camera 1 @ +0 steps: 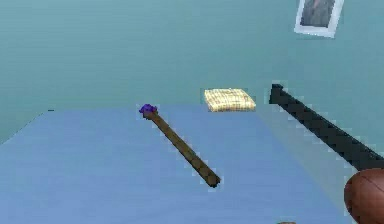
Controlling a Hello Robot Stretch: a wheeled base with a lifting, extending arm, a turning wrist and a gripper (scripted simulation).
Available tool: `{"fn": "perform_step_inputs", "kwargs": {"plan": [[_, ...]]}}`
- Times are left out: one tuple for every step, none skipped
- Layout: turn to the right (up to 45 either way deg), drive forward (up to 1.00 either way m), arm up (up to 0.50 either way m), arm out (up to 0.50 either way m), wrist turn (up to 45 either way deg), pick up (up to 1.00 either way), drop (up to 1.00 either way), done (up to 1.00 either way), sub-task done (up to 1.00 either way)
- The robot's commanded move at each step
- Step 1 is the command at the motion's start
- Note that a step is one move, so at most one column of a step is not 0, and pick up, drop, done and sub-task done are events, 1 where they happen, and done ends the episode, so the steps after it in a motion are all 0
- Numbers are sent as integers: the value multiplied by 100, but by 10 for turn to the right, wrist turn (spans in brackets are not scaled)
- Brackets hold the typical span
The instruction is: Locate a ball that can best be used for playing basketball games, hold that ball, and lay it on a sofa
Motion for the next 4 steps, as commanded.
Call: {"fn": "perform_step_inputs", "kwargs": {"plan": [[-360,0,0,0,0,0,0,0,0],[0,0,50,0,0,0,0,0,0],[0,0,38,0,0,0,0,0,0],[0,0,0,46,0,0,0,0,0]]}}
